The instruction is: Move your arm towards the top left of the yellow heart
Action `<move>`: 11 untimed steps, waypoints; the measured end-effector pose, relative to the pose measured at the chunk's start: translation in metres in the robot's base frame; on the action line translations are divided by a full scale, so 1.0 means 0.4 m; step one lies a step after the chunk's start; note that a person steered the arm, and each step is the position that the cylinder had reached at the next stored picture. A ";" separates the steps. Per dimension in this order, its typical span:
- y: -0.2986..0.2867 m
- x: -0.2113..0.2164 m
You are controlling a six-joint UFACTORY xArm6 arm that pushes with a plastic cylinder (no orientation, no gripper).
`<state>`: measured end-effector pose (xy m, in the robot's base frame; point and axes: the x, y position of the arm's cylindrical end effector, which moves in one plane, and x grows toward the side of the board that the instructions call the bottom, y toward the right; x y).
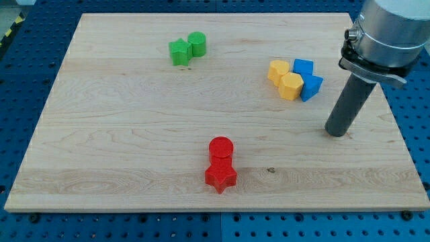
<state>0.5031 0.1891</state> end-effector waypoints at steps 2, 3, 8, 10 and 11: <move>0.040 0.011; 0.040 0.011; 0.212 -0.066; 0.212 -0.221; 0.191 -0.257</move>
